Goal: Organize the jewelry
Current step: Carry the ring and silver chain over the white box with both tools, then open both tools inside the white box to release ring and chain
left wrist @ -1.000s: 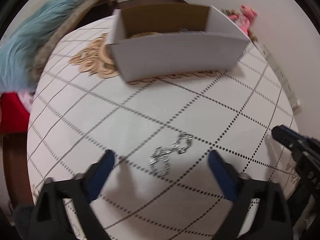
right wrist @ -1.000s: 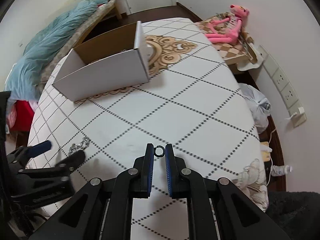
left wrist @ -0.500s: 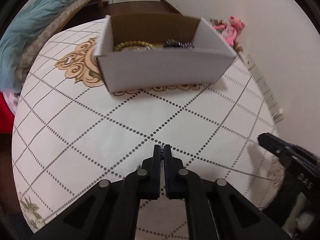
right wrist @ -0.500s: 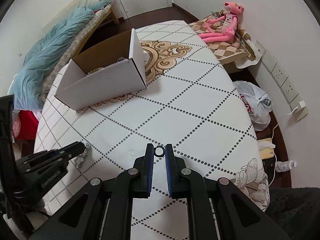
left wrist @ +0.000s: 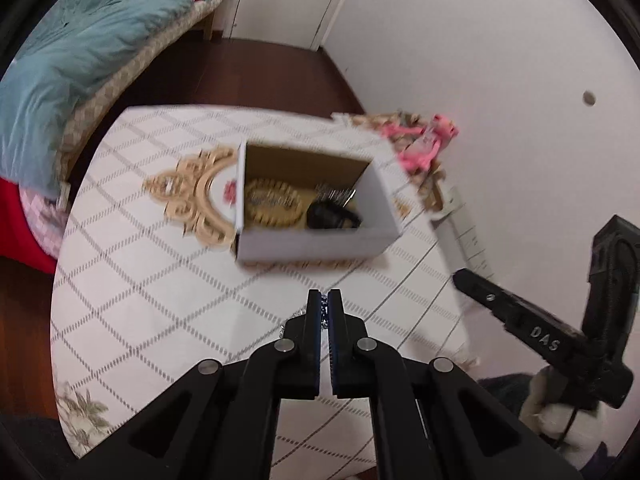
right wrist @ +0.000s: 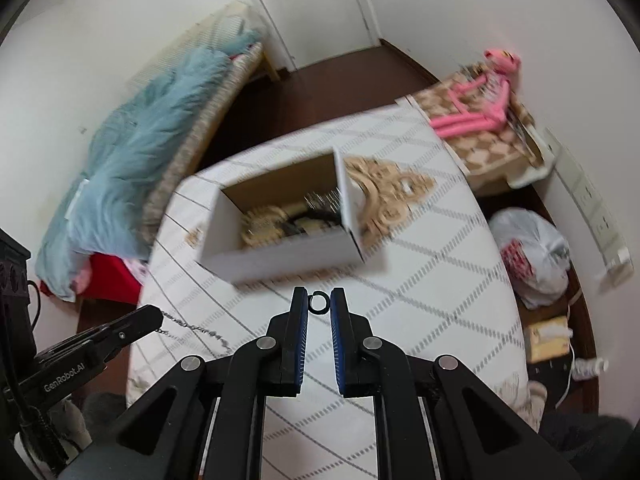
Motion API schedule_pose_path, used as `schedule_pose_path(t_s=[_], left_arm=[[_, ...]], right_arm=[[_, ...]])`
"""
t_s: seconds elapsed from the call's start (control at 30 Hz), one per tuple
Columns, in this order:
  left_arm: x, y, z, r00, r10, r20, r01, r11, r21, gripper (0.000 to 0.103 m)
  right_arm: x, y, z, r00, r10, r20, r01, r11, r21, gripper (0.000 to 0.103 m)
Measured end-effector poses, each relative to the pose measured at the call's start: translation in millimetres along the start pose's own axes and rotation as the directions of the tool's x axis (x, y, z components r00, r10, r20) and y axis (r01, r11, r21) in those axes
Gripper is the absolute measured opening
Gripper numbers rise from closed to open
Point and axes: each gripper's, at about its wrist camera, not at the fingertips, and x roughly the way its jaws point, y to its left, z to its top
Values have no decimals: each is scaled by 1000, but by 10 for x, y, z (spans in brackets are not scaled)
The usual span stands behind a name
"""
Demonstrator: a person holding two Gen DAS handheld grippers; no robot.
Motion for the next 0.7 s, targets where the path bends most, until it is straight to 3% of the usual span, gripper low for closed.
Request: schedule_pose_path(t_s=[0.2,0.3,0.53,0.7], left_arm=[[-56,-155,549,998,-20,65,17,999,46,1],[55,-162,836,998,-15,68,12,998,58,1],[630,16,1186,999,4,-46,-2,999,40,1],[950,173,1235,989,82,-126,-82,997,-1,6]], right_arm=[[28,180,570,999,33,21,-32,998,-50,12],[212,229,873,999,32,-9,-33,997,-66,12],[833,212,1250,987,39,-159,-51,996,-69,12],[1250,241,1364,967,30,-253,-54,995,-87,12]])
